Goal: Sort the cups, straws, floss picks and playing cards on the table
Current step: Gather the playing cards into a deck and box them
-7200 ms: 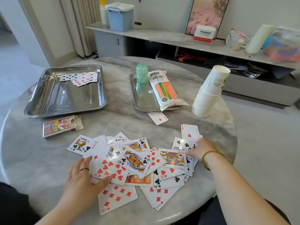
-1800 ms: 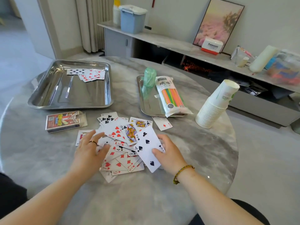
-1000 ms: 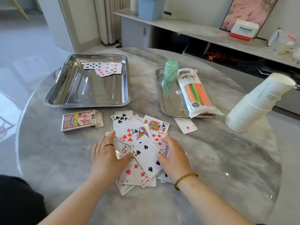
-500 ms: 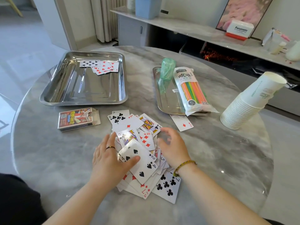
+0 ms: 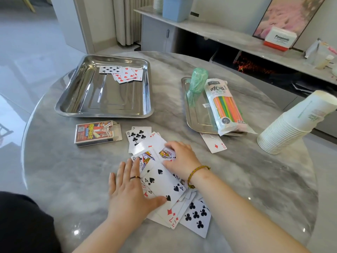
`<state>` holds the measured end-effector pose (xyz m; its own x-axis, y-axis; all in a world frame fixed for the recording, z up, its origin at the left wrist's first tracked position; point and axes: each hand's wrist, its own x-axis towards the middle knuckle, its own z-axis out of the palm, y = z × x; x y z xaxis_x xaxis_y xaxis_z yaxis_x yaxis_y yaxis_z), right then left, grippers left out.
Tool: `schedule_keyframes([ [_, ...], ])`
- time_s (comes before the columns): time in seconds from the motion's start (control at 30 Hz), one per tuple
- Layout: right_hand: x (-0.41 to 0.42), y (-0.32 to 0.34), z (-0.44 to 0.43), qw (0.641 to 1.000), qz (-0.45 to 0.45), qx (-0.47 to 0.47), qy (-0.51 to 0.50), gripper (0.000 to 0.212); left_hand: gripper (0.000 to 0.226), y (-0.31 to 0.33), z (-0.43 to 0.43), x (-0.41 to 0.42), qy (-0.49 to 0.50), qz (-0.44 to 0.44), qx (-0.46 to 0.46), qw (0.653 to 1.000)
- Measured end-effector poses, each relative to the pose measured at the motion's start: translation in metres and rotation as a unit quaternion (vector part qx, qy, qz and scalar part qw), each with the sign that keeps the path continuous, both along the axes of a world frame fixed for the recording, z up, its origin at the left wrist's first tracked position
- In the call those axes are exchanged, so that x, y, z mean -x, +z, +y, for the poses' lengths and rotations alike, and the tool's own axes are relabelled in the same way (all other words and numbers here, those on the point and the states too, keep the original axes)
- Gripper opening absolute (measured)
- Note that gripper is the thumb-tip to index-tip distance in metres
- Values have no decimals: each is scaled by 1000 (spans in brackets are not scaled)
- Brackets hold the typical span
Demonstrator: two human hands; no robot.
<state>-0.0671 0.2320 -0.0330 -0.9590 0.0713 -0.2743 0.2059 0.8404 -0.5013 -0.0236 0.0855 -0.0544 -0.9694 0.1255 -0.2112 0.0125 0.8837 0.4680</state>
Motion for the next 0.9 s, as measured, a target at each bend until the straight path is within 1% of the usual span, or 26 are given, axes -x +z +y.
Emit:
schedule_keyframes([
  [0.1, 3, 7, 3, 1000, 9, 21, -9, 40, 115, 0, 1, 2, 2, -6, -3, 1000],
  [0.17, 18, 14, 3, 1000, 26, 1, -2, 39, 115, 2, 2, 4, 3, -13, -2, 1000],
  [0.33, 65, 18, -28, 994, 27, -10, 103, 44, 115, 2, 3, 7, 4, -27, 3, 1000],
  [0.4, 78, 13, -39, 990, 10, -30, 139, 50, 116, 2, 3, 7, 5, -33, 7, 999],
  [0.47, 85, 9, -45, 981, -14, -85, 173, 62, 117, 3, 2, 7, 6, -37, 9, 999],
  [0.57, 89, 10, -46, 963, -26, -163, 214, 80, 117, 4, 2, 8, 7, -41, 12, 999],
  [0.63, 88, 13, -42, 957, -37, -180, 223, 83, 117, 4, 3, 8, 5, -43, 17, 999],
  [0.73, 82, 16, -30, 959, -73, -181, 205, 77, 116, 3, 3, 7, 0, -38, 21, 999],
  [0.8, 76, 19, -19, 969, -98, -143, 177, 65, 116, 2, 3, 6, 0, -35, 21, 999],
  [0.87, 69, 22, -7, 977, -110, -99, 150, 48, 117, 2, 3, 6, -1, -32, 20, 999],
  [0.9, 65, 24, -2, 979, -117, -87, 140, 44, 117, 2, 3, 6, -1, -32, 19, 999],
])
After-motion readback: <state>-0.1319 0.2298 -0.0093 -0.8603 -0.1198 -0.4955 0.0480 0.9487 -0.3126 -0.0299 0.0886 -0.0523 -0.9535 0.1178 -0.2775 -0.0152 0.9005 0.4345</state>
